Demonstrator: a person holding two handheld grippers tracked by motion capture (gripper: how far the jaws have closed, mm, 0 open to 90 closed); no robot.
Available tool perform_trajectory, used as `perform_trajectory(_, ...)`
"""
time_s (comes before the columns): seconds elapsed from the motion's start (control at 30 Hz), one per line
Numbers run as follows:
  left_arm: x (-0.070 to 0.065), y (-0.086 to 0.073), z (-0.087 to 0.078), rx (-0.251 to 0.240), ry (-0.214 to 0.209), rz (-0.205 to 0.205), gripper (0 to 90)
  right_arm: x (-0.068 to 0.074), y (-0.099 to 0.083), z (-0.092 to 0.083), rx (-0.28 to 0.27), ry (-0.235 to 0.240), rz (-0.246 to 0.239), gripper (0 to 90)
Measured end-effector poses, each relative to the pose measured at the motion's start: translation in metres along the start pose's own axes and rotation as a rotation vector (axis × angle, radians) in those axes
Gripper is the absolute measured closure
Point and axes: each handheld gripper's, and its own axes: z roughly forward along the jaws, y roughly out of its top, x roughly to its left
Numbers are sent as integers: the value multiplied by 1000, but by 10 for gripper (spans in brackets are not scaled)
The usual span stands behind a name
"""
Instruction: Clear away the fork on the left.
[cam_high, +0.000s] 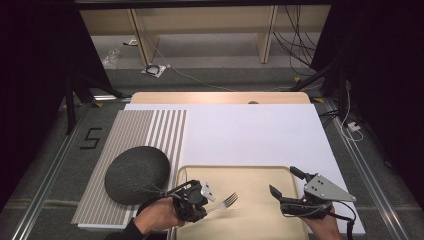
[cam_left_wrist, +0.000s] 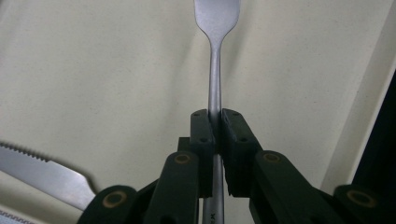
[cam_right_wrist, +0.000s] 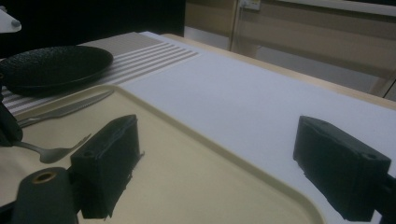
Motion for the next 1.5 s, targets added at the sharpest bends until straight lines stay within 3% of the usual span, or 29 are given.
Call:
perform_trajectory(0.77,-15,-3,23,77,-64,-5,829,0,0,0,-2,-1,-2,155)
perform_trajectory(1.0,-16,-4,26,78,-73,-16,823,1,0,0,-1,0,-2,156)
perform_trajectory(1.1,-16,-5,25,68,-84,-25,808,1,0,0,-1,0,-1,156)
perform_trajectory(1.17,-16,-4,23,49,-89,-24,736,1,0,0,0,0,-1,156)
perform_trajectory(1.3,-21,-2,18,-10,-80,5,710,1,0,0,3,0,-3,156)
perform_trajectory(1.4,-26,0,17,-50,-75,36,730,1,0,0,3,2,-2,156)
perform_trajectory(1.5,-32,0,18,-56,-63,75,798,1,0,0,3,1,-2,156)
